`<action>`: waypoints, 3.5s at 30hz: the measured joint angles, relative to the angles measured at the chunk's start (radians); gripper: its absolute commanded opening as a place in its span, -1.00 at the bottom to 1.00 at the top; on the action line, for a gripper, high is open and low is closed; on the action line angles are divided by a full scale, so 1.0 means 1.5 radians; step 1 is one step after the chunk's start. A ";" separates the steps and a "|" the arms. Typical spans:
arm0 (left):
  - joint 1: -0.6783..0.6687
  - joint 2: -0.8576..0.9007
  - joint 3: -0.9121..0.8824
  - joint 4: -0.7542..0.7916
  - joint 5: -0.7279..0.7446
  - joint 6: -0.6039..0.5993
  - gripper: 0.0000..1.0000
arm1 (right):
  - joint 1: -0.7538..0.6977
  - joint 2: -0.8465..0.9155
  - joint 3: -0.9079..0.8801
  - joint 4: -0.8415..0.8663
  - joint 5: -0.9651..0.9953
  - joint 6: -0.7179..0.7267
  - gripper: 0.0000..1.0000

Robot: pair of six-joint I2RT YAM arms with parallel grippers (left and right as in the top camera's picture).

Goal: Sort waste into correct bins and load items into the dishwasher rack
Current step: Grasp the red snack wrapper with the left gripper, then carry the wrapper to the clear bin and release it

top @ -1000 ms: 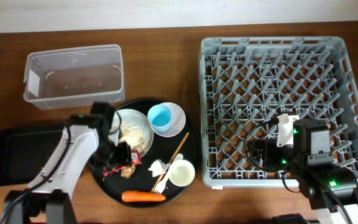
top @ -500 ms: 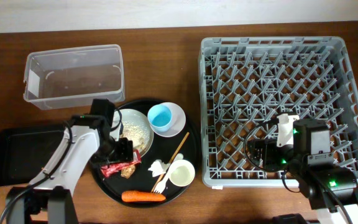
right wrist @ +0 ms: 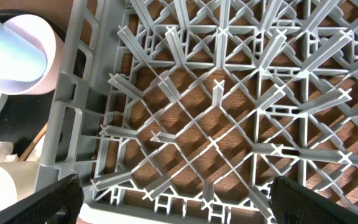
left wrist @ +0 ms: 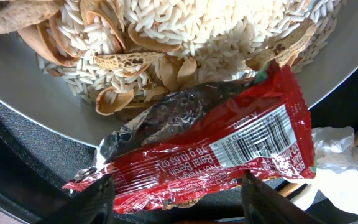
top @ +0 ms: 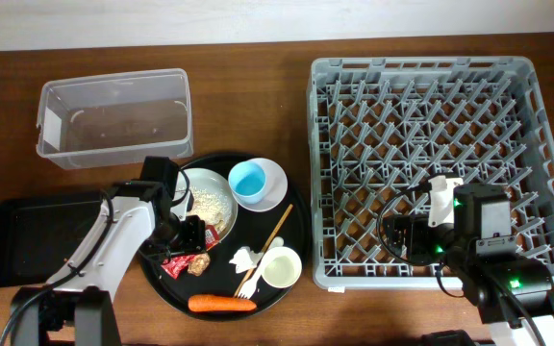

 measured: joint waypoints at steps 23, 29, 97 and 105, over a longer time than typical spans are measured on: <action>0.000 0.000 0.024 0.006 -0.019 0.013 0.53 | 0.000 0.000 0.000 0.000 0.000 0.000 0.97; -0.050 0.000 0.024 0.013 -0.040 0.031 0.56 | 0.000 0.000 0.000 0.000 0.000 0.000 0.97; -0.123 0.044 0.352 -0.114 -0.163 0.047 -0.99 | 0.000 0.000 0.000 -0.002 0.000 0.000 0.97; -0.013 0.044 0.383 0.070 -0.183 0.047 -0.99 | 0.000 0.000 0.000 -0.010 0.000 0.000 0.97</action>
